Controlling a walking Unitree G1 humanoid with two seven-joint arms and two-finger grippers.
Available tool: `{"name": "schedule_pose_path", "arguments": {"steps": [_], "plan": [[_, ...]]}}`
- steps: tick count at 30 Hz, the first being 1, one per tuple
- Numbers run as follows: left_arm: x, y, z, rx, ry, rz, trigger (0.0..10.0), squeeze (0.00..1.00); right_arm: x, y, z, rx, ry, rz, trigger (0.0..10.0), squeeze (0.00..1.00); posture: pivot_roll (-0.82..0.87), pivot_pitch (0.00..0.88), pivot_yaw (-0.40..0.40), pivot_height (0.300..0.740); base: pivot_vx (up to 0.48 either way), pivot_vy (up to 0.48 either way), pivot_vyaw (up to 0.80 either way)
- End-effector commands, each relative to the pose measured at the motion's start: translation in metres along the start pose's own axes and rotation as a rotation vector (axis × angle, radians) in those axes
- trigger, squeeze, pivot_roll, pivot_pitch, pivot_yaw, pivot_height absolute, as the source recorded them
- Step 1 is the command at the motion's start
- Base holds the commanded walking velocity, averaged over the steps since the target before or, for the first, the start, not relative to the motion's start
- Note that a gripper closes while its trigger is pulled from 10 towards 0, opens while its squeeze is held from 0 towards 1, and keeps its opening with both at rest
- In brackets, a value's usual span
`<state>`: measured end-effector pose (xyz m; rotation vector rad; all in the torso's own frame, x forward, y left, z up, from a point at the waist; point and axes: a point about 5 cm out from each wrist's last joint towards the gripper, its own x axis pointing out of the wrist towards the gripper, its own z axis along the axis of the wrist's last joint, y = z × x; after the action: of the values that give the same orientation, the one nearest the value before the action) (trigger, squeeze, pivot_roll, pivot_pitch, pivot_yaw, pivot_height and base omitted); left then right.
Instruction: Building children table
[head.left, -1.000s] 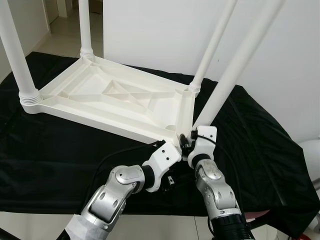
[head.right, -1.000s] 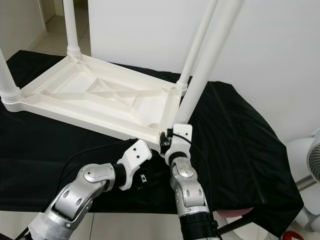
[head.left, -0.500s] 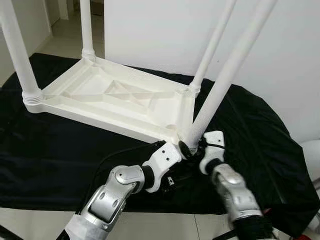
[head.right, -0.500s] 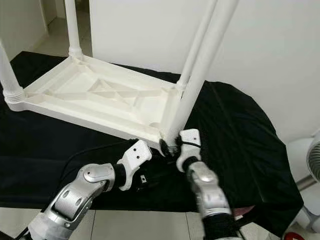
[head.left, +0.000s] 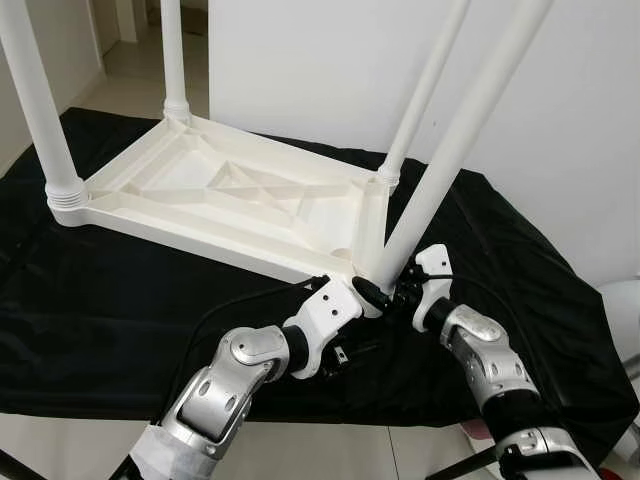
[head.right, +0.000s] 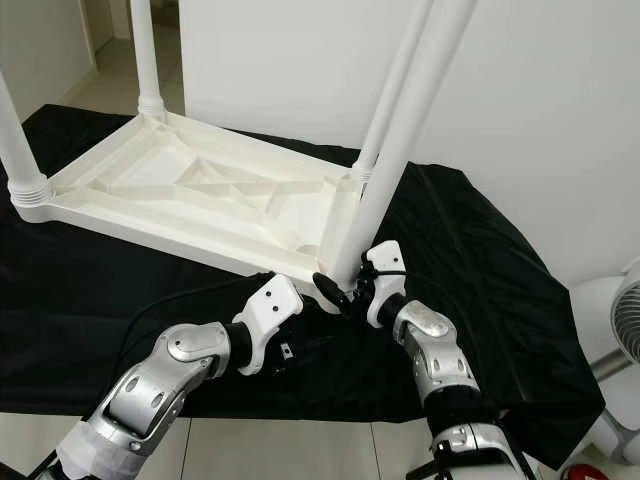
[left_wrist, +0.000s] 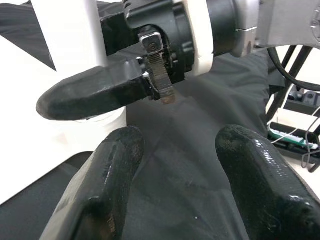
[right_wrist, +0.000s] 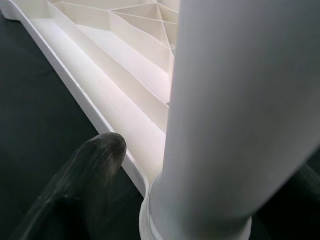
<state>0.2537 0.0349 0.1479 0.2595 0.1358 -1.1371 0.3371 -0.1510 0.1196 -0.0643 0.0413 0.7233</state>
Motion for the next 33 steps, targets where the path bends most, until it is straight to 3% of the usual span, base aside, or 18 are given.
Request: {"name": "schedule_pose_path", "arguments": {"steps": [1, 2, 4, 5, 6, 7, 8, 19, 20, 21, 28, 33], "plan": [[0.003, -0.001, 0.002, 0.007, 0.003, 0.010, 10.0, 0.00, 0.001, -0.002, -0.006, -0.016, 0.035, 0.014, 10.0, 0.00, 0.05, 0.000, -0.160, 0.740, 0.000, 0.000, 0.00], [0.003, -0.001, 0.002, 0.006, 0.003, 0.010, 10.0, 0.00, 0.004, -0.003, -0.007, -0.015, 0.041, 0.011, 8.7, 0.00, 0.05, 0.000, -0.160, 0.740, 0.000, 0.000, 0.00], [0.003, -0.001, 0.002, 0.006, 0.003, 0.009, 10.0, 0.00, 0.006, -0.002, -0.007, -0.015, 0.045, 0.008, 8.7, 0.00, 0.05, 0.000, -0.160, 0.740, 0.000, 0.000, 0.00], [0.003, -0.001, 0.002, 0.007, 0.003, 0.009, 10.0, 0.00, 0.008, -0.002, -0.009, -0.009, 0.054, 0.012, 4.8, 0.00, 0.05, 0.000, -0.161, 0.740, 0.000, 0.000, 0.00], [0.003, -0.001, 0.003, 0.006, 0.002, 0.009, 10.0, 0.00, 0.009, -0.002, -0.010, -0.007, 0.067, 0.015, 1.8, 0.00, 0.05, 0.000, -0.161, 0.740, 0.000, 0.000, 0.00], [0.003, -0.001, 0.003, 0.006, 0.002, 0.009, 10.0, 0.00, 0.009, -0.002, -0.010, -0.007, 0.067, 0.015, 1.8, 0.00, 0.05, 0.000, -0.161, 0.740, 0.000, 0.000, 0.00], [0.003, -0.001, 0.003, 0.006, 0.001, 0.009, 10.0, 0.00, 0.010, -0.002, -0.012, -0.005, 0.076, 0.018, 0.0, 0.00, 0.05, 0.000, -0.161, 0.740, 0.000, 0.000, 0.00], [0.003, -0.003, 0.003, 0.002, 0.001, 0.008, 10.0, 0.00, 0.005, -0.004, -0.018, 0.011, 0.084, 0.027, 0.0, 0.00, 0.05, 0.000, -0.162, 0.740, 0.000, 0.000, 0.00], [0.003, -0.004, 0.003, 0.002, 0.001, 0.006, 10.0, 0.00, 0.006, -0.003, -0.018, 0.006, 0.077, 0.022, 3.1, 0.00, 0.05, 0.000, -0.162, 0.740, 0.000, 0.000, 0.00], [0.003, -0.004, 0.003, 0.002, 0.000, 0.005, 10.0, 0.00, 0.006, -0.003, -0.018, 0.006, 0.072, 0.018, 10.0, 0.00, 0.05, 0.000, -0.162, 0.740, 0.000, 0.000, 0.00], [0.004, -0.005, 0.002, -0.001, -0.002, 0.000, 10.0, 0.00, 0.011, -0.001, -0.019, 0.043, 0.096, -0.111, 10.0, 0.00, 0.04, 0.000, -0.161, 0.740, 0.000, 0.000, 0.00], [0.005, -0.006, 0.002, -0.002, -0.002, -0.006, 10.0, 0.00, 0.015, -0.003, -0.016, 0.098, 0.084, -0.295, 10.0, 0.00, 0.03, 0.000, -0.157, 0.740, 0.000, 0.000, 0.00]]}}
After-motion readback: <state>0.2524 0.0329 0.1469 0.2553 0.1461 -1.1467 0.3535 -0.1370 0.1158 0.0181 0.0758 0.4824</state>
